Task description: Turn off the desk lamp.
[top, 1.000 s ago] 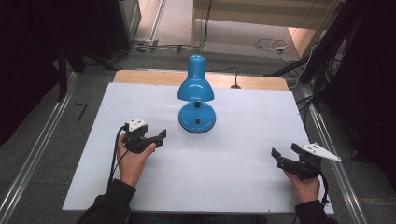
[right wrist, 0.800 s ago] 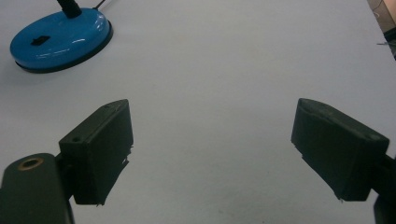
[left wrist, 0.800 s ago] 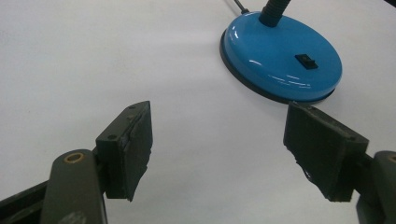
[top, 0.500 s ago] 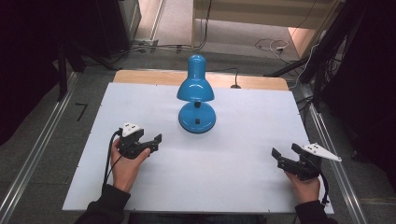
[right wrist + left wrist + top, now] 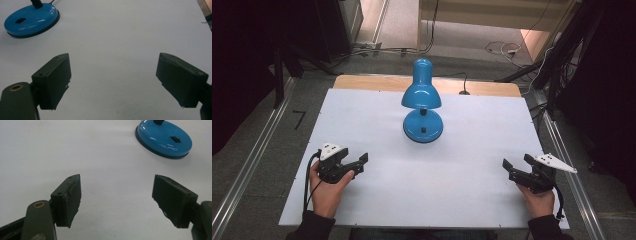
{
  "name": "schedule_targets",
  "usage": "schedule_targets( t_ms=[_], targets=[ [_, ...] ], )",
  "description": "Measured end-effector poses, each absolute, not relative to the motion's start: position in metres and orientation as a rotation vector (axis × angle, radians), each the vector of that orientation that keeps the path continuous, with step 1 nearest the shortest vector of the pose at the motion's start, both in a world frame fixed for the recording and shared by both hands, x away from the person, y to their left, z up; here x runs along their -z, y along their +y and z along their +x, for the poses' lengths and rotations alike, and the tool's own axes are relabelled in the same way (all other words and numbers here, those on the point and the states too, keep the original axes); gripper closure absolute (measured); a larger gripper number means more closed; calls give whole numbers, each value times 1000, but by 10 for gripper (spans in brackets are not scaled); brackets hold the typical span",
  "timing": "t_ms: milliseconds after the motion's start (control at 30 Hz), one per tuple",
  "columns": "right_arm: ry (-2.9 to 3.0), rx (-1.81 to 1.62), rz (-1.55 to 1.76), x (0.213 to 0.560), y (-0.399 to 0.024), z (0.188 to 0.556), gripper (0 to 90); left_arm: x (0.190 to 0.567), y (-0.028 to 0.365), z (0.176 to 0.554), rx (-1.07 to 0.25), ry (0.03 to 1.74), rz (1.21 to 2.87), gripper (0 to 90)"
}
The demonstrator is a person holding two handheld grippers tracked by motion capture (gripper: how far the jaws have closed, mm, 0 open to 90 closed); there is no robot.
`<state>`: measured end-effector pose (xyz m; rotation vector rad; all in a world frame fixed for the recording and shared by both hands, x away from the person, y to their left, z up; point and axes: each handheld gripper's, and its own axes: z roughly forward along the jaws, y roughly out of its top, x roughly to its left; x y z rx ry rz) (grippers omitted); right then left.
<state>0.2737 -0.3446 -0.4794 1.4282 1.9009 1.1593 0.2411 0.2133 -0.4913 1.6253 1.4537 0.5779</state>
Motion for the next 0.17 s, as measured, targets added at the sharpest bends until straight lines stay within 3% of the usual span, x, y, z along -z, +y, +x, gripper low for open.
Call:
schedule_targets(
  t_ms=[167],
  targets=[
    [1900,-1151,1429,480,-344,274,114,495,226,234,-599,1487,1623,219]
  ],
)
